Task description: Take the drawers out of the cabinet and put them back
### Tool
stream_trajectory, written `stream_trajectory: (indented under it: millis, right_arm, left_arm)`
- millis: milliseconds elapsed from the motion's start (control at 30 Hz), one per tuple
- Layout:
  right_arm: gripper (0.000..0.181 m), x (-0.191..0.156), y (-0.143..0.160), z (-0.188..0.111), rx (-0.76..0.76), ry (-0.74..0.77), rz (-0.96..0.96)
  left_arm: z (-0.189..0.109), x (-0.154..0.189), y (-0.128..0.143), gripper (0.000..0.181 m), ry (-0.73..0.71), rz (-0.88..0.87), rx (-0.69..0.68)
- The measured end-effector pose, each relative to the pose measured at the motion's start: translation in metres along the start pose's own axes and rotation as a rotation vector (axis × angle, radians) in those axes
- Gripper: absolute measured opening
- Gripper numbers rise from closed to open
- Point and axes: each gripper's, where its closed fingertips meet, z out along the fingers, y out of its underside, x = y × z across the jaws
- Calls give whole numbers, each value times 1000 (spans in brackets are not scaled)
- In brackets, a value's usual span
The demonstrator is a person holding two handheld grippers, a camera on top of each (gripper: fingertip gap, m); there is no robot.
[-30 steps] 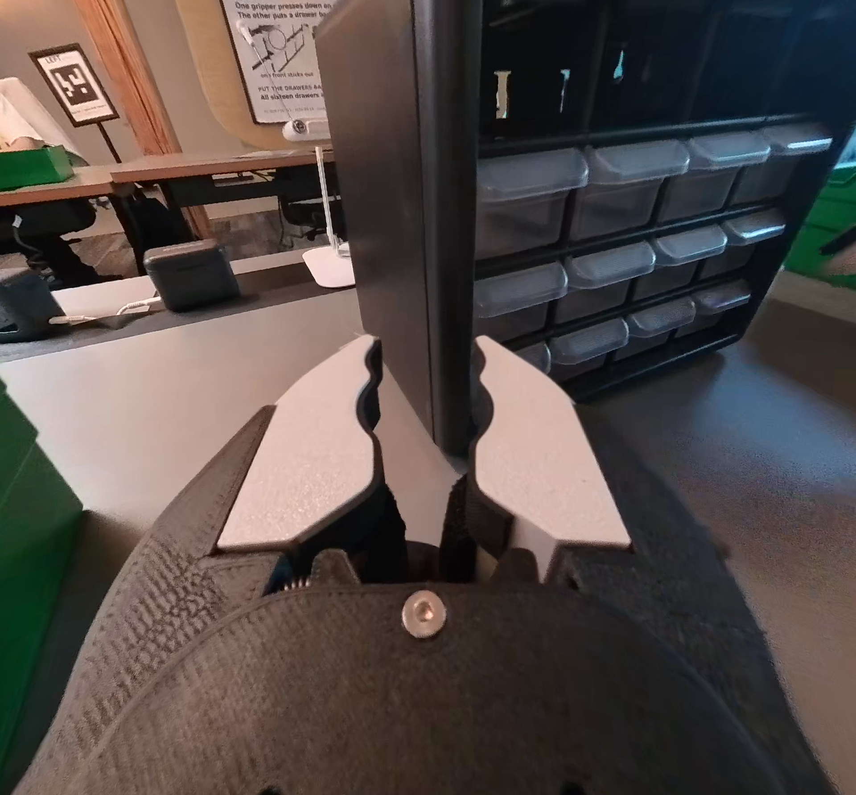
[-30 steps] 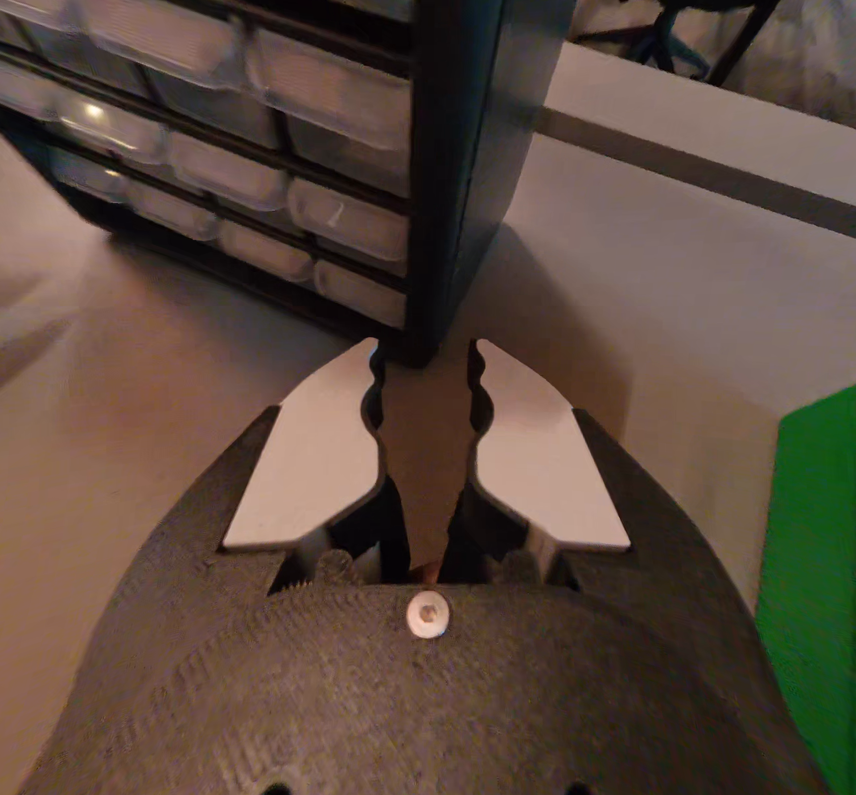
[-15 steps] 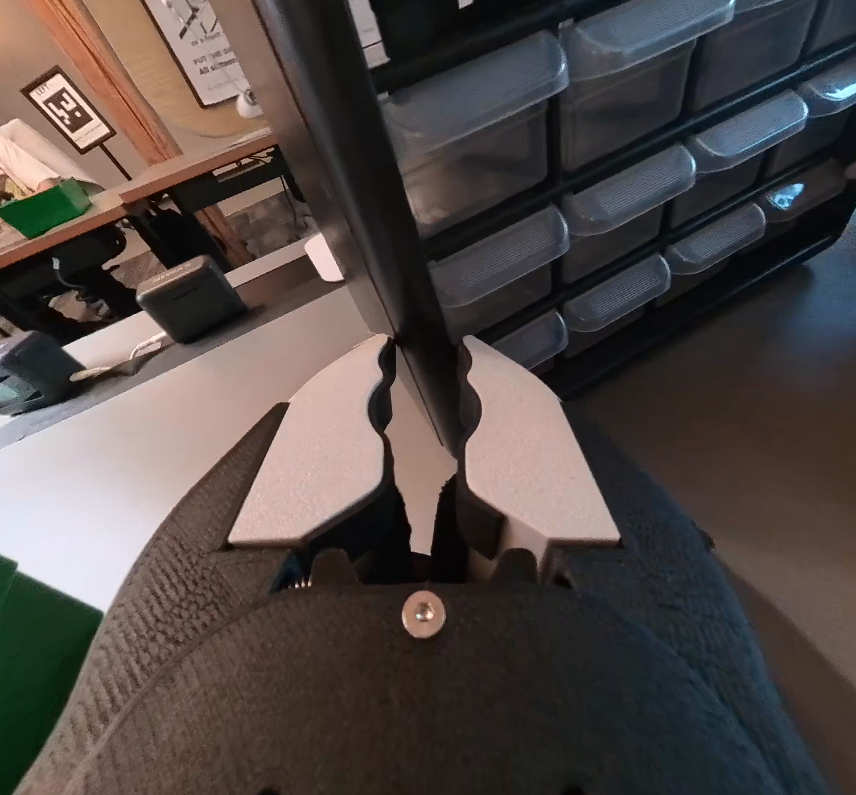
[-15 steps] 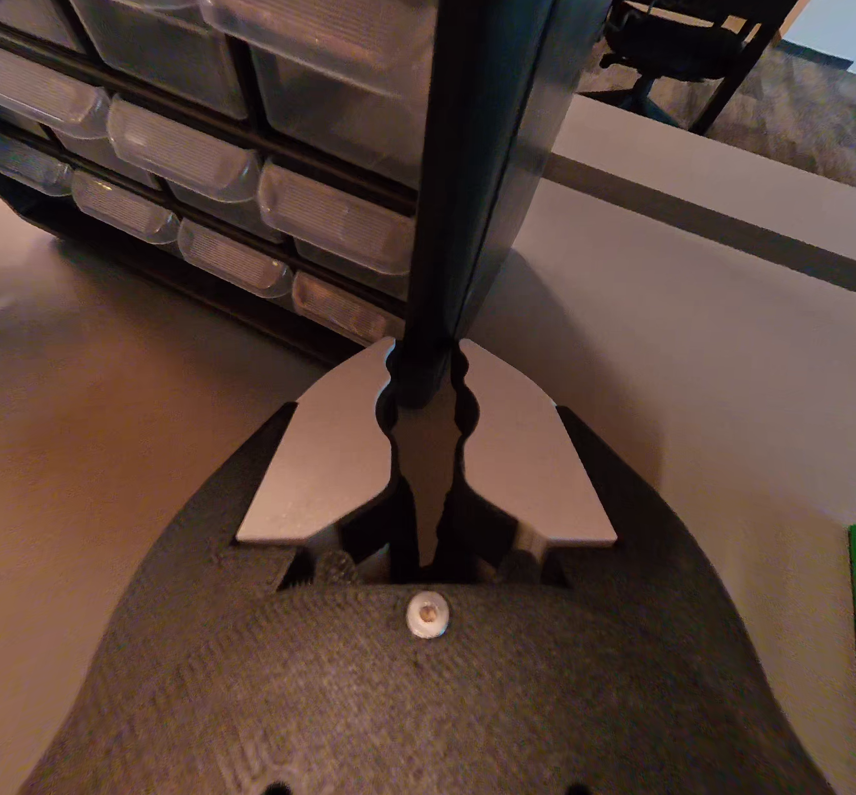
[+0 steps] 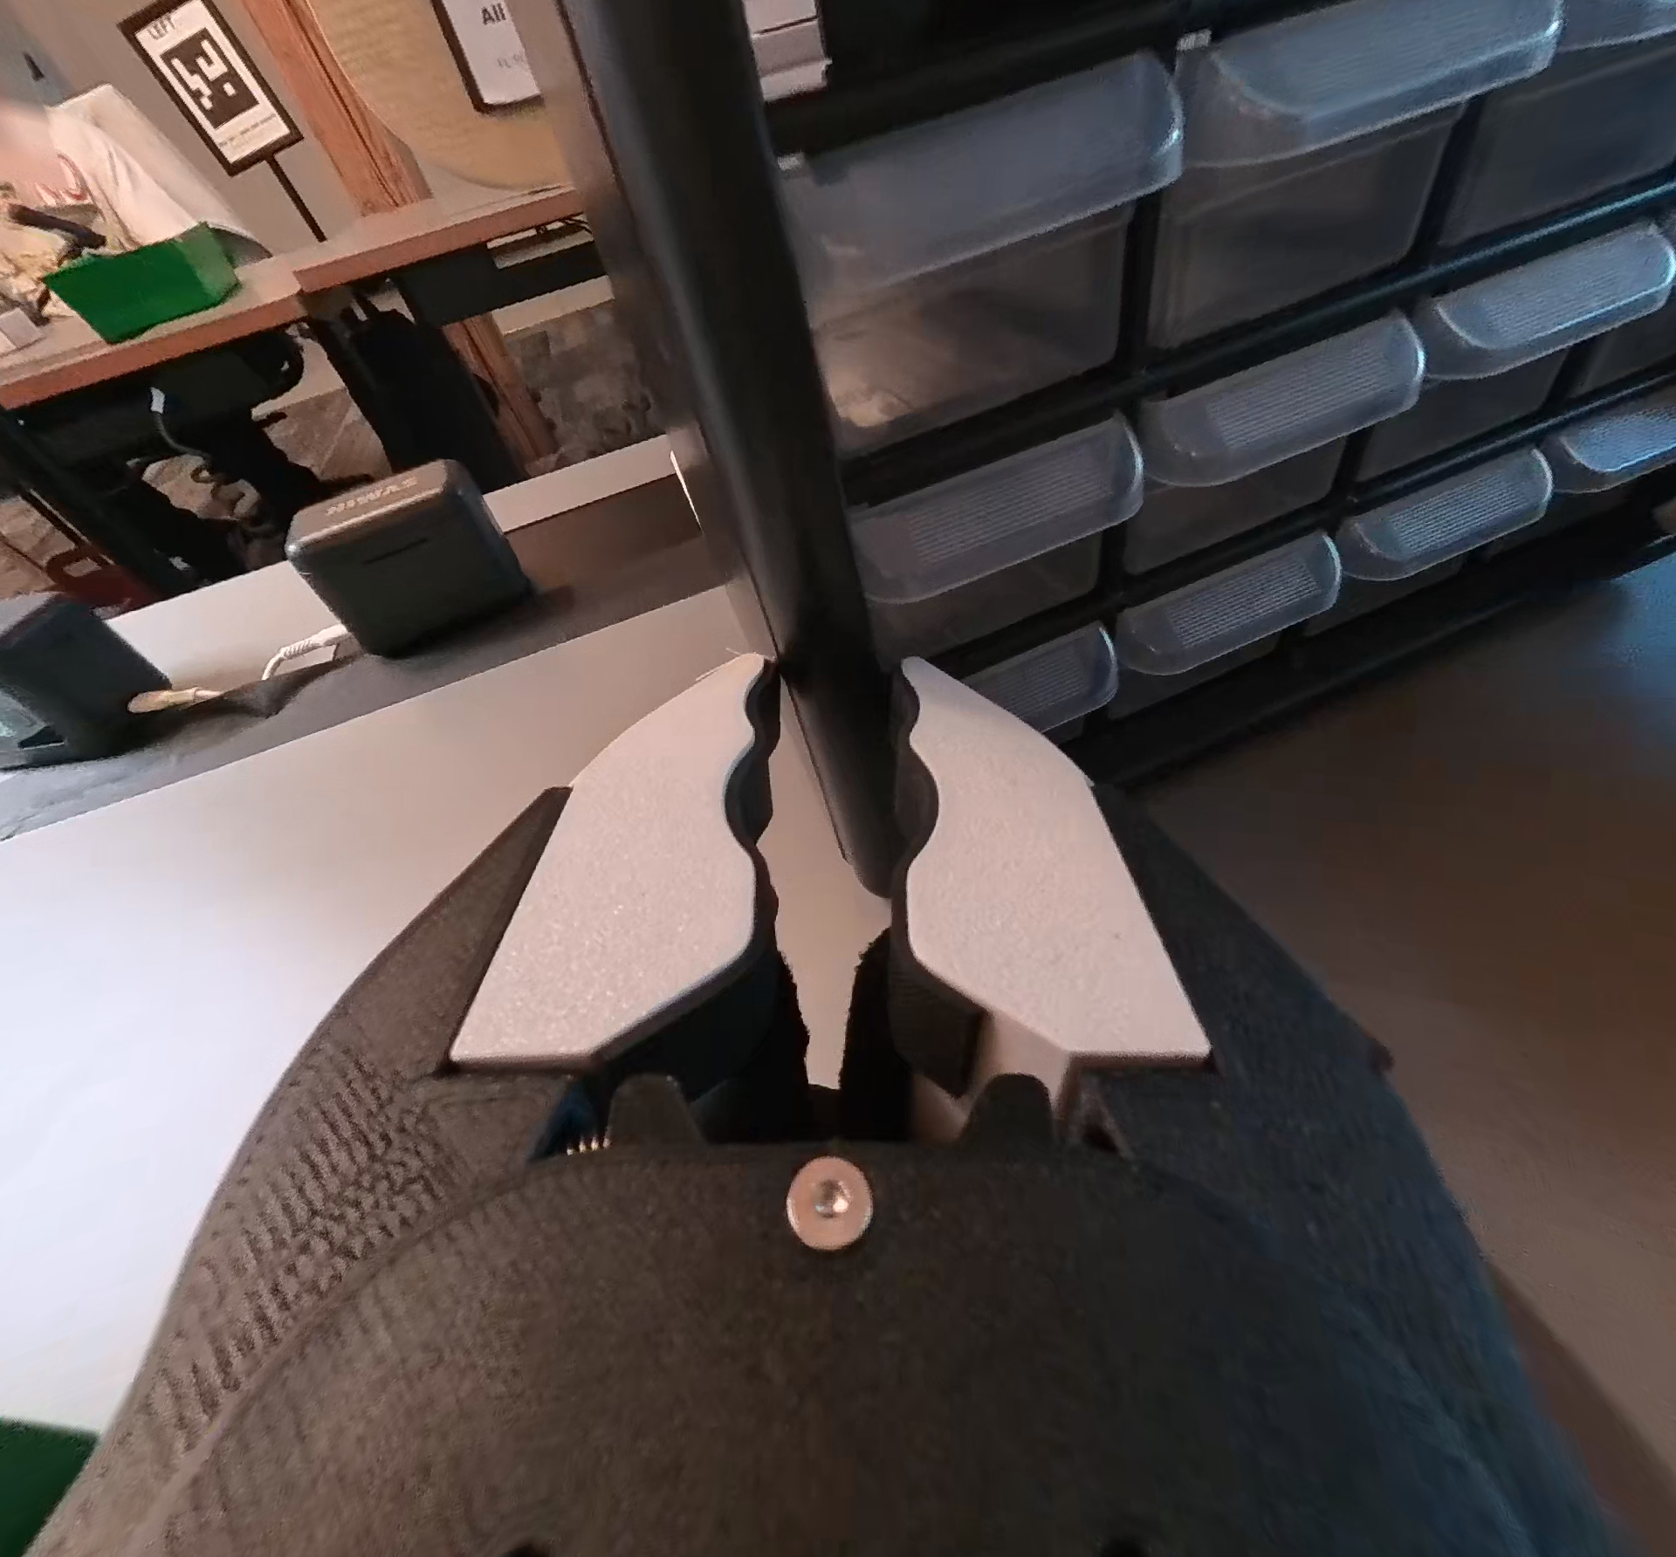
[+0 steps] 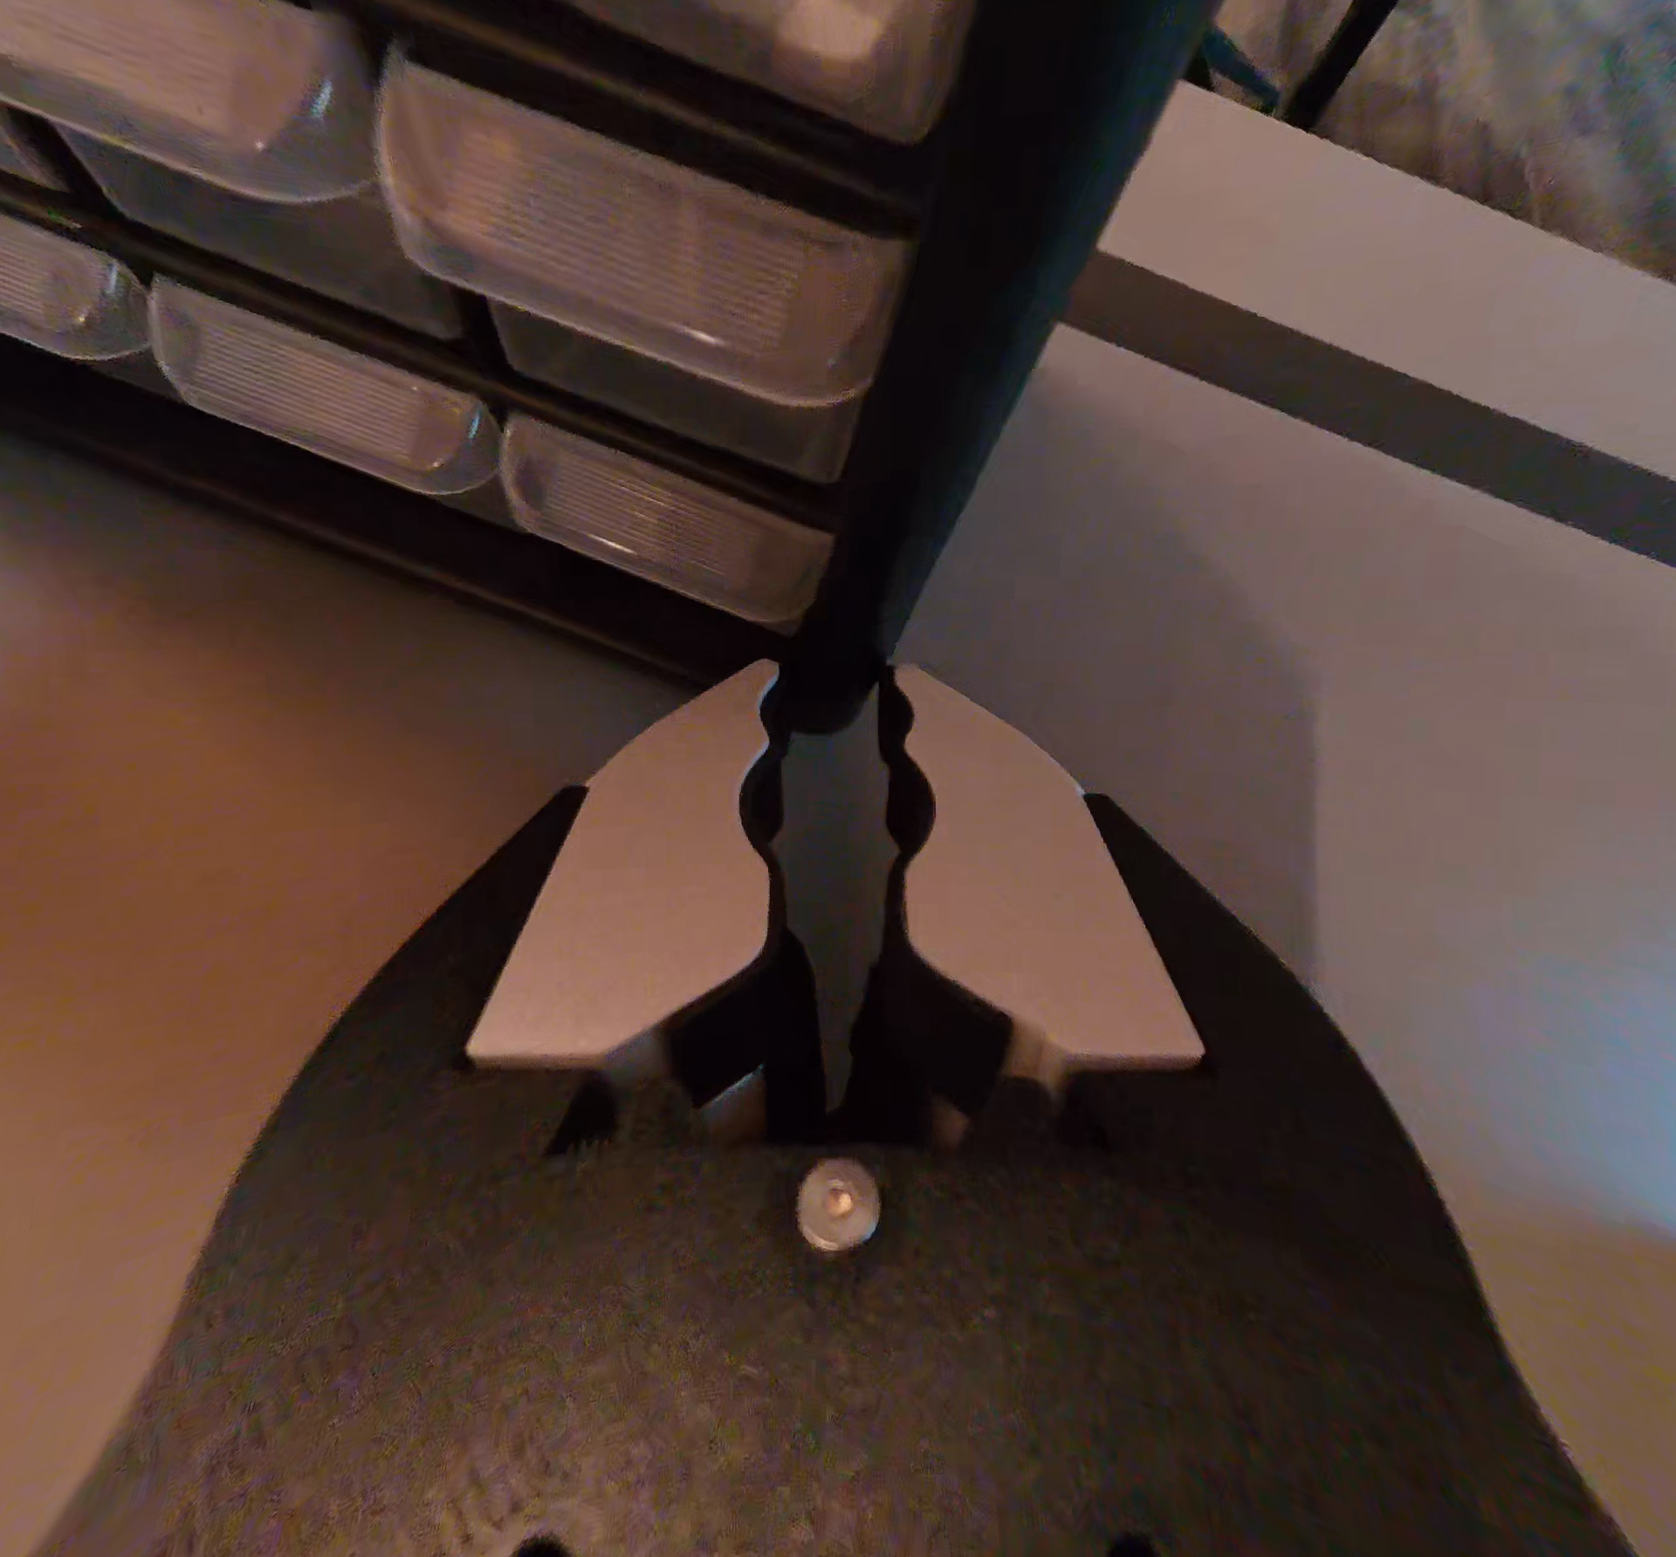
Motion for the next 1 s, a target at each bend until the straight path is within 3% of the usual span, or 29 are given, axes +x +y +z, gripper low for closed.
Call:
stream_trajectory:
  millis: [467,600,700,767,867,1000]
  right_arm:
    - [20,4,-6,10,-1,21,19]
    - [34,-7,25,-3,-153,-18,58]
    - [42,-26,38,-42,-214,-131,6]
    - [43,-24,34,-84,-172,-95,-136]
    - [43,4,24,-162,-66,84,-282]
    - [42,71,34,-259,8,426,-229]
  left_arm:
    - [8,-1,4,23,21,-44,-39]
    - [-11,11,19,30,79,7,-128]
    - [-29,13,26,34,125,6,-143]
    - [-40,11,26,34,148,-24,-124]
    - [-53,10,28,34,175,-47,-125]
    - [-61,16,32,34,173,56,-130]
